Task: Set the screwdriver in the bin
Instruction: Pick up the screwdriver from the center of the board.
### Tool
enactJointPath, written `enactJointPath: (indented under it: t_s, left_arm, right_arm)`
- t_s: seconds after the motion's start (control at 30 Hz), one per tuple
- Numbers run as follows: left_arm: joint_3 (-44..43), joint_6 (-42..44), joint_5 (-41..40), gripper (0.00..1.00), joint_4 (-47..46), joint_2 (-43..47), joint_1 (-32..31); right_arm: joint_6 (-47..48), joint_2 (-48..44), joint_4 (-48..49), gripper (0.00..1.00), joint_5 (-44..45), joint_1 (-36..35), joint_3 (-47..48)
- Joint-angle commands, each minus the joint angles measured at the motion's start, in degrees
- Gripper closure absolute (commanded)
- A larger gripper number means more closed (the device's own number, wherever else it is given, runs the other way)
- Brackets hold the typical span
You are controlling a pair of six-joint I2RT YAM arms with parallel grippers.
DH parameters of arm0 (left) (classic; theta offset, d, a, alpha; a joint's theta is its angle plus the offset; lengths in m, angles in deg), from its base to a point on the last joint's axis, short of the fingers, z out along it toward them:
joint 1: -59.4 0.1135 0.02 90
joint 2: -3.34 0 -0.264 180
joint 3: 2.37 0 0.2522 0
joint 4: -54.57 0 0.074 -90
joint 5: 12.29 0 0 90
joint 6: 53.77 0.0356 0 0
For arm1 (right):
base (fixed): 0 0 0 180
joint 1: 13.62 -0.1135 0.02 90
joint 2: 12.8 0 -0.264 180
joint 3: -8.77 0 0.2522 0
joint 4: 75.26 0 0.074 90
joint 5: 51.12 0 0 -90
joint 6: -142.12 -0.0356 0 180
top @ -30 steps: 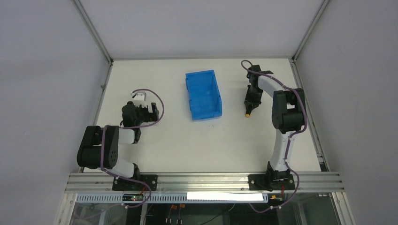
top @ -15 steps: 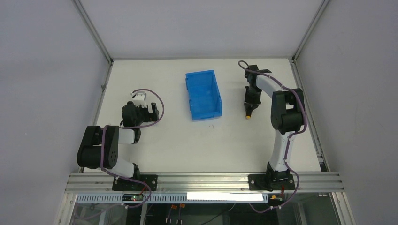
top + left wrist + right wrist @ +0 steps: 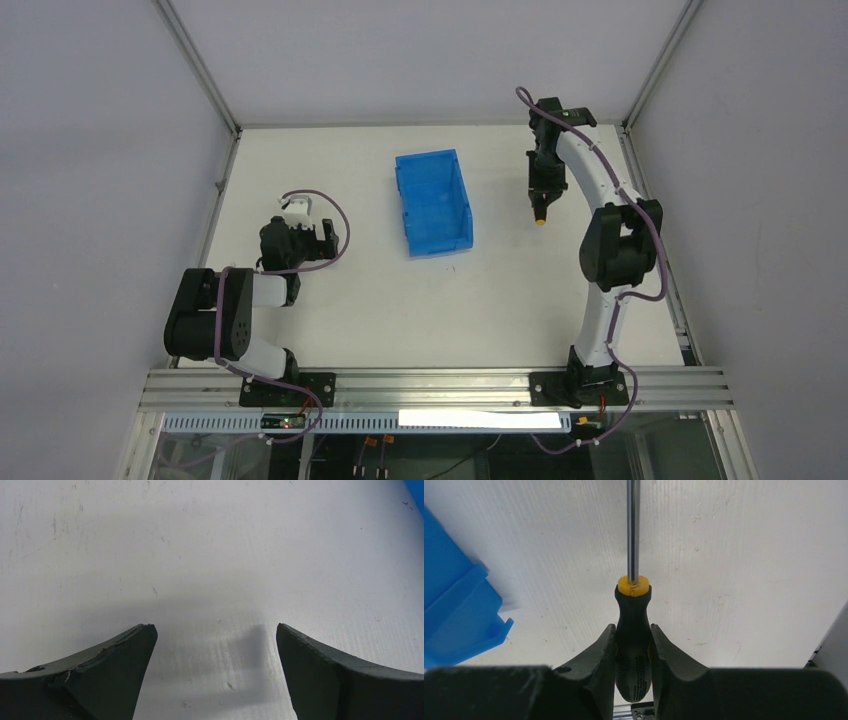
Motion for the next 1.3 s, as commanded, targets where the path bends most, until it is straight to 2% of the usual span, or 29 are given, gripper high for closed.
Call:
enactJointPath:
  t_s: [0.0,0.2,0.43,0.87,1.27]
  left_arm:
    - [-1.1,-0.5,0.5,0.01,-2.4,0.0,0.8]
    - [-1.1,-0.5,0.6,0.01,-2.4,-0.1,0.8]
    - [-1.1,-0.5,0.6,0.01,-2.4,0.0,0.8]
    - [-1.1,-0.5,0.6,0.01,-2.4,0.0,0.8]
    - [-1.1,-0.5,0.6,0.01,-2.4,-0.1,0.8]
  right_arm:
    - [3.8,-0.4,-10.1,1.0,1.7,-0.2,10.5]
    - [4.0,3.0,-17.3,1.0,3.8,-0.3,24.4]
    - [4.6,5.4,-22.4,1.0,4.9,0.0,35.2]
    - [4.2,3.3,-22.2,1.0,3.8,2.3,36.8]
    - [1.7,3.6,-22.1,1.0,2.4,0.6,38.9]
